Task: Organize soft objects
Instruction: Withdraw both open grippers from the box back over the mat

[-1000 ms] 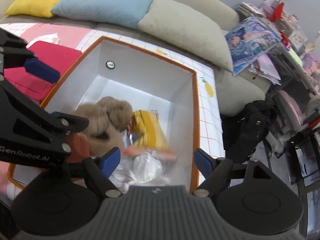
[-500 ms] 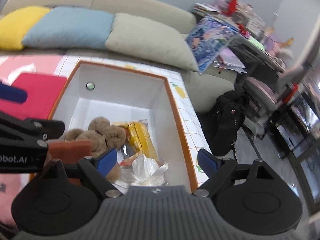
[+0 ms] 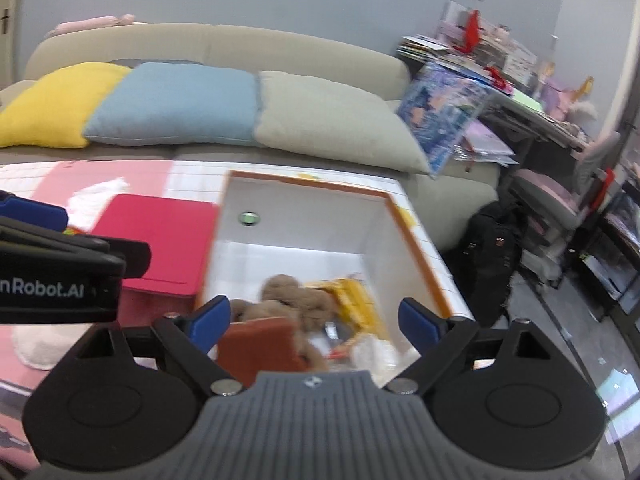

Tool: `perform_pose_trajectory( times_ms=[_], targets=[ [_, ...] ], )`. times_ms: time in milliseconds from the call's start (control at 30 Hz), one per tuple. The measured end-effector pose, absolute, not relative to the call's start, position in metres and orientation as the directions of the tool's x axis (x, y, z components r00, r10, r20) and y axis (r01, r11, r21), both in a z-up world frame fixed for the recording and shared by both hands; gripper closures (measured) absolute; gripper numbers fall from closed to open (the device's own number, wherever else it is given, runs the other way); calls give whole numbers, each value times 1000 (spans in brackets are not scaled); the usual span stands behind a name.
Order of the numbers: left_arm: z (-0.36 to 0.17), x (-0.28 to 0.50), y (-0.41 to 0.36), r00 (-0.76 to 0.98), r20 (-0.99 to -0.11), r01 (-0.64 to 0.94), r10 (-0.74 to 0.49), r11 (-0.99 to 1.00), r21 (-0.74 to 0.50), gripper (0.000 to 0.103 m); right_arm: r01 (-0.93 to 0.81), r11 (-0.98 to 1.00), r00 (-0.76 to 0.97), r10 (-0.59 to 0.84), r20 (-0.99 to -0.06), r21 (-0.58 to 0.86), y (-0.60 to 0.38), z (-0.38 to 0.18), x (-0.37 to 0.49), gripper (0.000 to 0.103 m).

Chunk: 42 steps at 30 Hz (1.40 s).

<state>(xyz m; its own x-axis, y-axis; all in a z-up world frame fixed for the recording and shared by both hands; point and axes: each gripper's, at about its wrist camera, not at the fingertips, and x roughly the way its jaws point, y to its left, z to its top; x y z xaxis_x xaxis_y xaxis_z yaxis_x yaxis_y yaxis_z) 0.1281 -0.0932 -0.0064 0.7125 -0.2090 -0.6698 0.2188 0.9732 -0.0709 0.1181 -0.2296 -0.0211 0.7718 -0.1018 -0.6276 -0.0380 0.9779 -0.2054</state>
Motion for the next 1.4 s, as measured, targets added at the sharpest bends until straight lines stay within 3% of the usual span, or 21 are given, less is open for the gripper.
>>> perform_pose_trajectory(
  times_ms=[433, 833, 1000, 1400],
  targets=[
    [-17, 94, -27, 718, -680, 99, -149, 989, -112, 13, -196, 967, 763, 46, -644, -163, -180, -24, 103, 14],
    [-35, 65, 46, 707, -703, -48, -72, 988, -149, 15, -326, 945, 701, 236, -673, -8, -139, -31, 98, 15],
    [-49, 57, 69, 695, -716, -81, -64, 983, -167, 19, -372, 928, 669, 275, -691, 10, -118, -42, 101, 29],
    [-80, 68, 89, 660, -746, -106, -92, 971, -214, 21, -473, 881, 558, 307, -771, 9, -77, -82, 112, 45]
  ],
)
